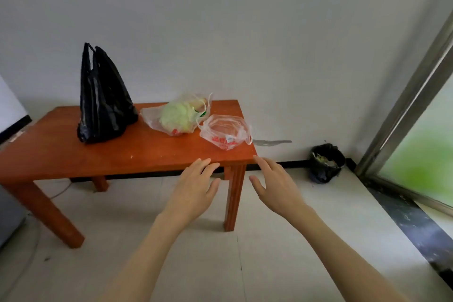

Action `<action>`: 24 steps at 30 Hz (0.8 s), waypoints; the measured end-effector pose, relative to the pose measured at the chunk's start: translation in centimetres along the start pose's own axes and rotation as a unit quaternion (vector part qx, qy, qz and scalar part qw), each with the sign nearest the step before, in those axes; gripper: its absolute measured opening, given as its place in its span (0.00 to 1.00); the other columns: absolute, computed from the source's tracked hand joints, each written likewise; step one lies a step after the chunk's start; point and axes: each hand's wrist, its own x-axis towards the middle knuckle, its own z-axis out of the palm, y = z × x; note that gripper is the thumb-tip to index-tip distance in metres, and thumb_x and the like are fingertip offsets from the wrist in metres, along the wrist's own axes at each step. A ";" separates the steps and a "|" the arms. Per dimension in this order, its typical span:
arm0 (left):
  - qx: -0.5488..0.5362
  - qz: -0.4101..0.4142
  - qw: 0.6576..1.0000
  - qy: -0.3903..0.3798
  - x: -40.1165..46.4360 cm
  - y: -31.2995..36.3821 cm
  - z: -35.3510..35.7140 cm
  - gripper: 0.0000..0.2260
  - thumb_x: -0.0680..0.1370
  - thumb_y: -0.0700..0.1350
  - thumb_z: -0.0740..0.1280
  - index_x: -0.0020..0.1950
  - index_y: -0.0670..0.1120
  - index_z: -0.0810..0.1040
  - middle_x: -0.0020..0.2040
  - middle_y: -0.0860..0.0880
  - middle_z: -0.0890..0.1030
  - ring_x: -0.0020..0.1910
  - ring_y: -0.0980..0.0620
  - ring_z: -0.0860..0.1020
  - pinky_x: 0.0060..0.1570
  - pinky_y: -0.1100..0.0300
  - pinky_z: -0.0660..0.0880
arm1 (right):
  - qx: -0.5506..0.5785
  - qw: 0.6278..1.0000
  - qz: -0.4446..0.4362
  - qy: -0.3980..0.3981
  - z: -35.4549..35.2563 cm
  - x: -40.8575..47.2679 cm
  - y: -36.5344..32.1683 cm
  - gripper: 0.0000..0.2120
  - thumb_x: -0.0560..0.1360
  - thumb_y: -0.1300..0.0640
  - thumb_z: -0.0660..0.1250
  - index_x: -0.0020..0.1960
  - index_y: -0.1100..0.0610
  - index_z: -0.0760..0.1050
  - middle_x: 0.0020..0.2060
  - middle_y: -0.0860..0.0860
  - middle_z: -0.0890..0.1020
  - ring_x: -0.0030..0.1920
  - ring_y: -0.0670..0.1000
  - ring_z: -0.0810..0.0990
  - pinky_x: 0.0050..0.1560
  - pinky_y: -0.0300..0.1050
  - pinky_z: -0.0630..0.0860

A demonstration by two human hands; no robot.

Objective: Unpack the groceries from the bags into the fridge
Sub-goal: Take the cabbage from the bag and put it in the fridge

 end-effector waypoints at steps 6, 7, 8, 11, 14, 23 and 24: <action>0.026 -0.026 0.999 0.017 10.4 -5.0 -0.8 0.21 0.81 0.53 0.53 0.73 0.50 0.61 0.74 0.51 0.61 0.75 0.53 0.54 0.72 0.56 0.53 | 0.014 0.999 -0.029 -0.007 1.9 12.0 0.3 0.25 0.79 0.49 0.57 0.74 0.52 0.56 0.70 0.52 0.66 0.69 0.53 0.65 0.66 0.47 0.65; 0.028 -0.027 0.999 0.024 12.0 -5.7 -1.2 0.21 0.81 0.53 0.54 0.73 0.50 0.61 0.74 0.51 0.61 0.74 0.53 0.55 0.72 0.57 0.53 | 0.016 0.999 -0.033 -0.006 2.1 13.9 0.3 0.24 0.80 0.49 0.57 0.74 0.52 0.57 0.71 0.52 0.66 0.69 0.53 0.65 0.66 0.46 0.65; 0.028 -0.029 0.999 0.033 13.9 -6.7 -1.5 0.20 0.81 0.52 0.54 0.73 0.50 0.62 0.74 0.51 0.62 0.74 0.53 0.56 0.71 0.57 0.53 | 0.019 0.999 -0.036 -0.007 2.6 16.2 0.3 0.24 0.80 0.49 0.56 0.73 0.53 0.58 0.71 0.51 0.66 0.69 0.53 0.65 0.66 0.46 0.65; 0.029 -0.030 0.998 0.044 16.7 -8.7 -1.6 0.20 0.81 0.51 0.55 0.72 0.49 0.63 0.73 0.51 0.63 0.74 0.53 0.57 0.71 0.59 0.54 | 0.032 0.999 -0.039 -0.019 3.9 20.6 0.3 0.24 0.79 0.48 0.57 0.73 0.53 0.59 0.71 0.52 0.67 0.69 0.53 0.66 0.66 0.47 0.66; 0.029 -0.044 0.998 0.032 19.8 -12.0 -0.4 0.20 0.80 0.51 0.56 0.72 0.48 0.64 0.73 0.51 0.64 0.73 0.53 0.59 0.70 0.60 0.55 | 0.044 0.997 -0.050 -0.035 6.0 25.3 0.3 0.23 0.79 0.49 0.56 0.73 0.52 0.59 0.71 0.51 0.65 0.71 0.53 0.63 0.67 0.47 0.64; -0.018 -0.079 0.997 -0.015 31.9 -23.2 2.4 0.20 0.80 0.48 0.58 0.72 0.49 0.64 0.73 0.49 0.64 0.72 0.52 0.60 0.70 0.57 0.59 | 0.075 0.995 0.003 -0.067 13.4 39.4 -1.0 0.22 0.79 0.51 0.56 0.72 0.53 0.61 0.69 0.52 0.68 0.68 0.53 0.68 0.65 0.46 0.66; -0.022 -0.083 0.996 -0.029 33.4 -24.5 2.7 0.20 0.80 0.47 0.58 0.72 0.49 0.62 0.73 0.49 0.63 0.73 0.51 0.60 0.70 0.57 0.59 | 0.085 0.994 0.020 -0.069 14.3 41.0 -1.2 0.22 0.79 0.51 0.56 0.72 0.53 0.60 0.69 0.52 0.68 0.69 0.54 0.67 0.66 0.47 0.66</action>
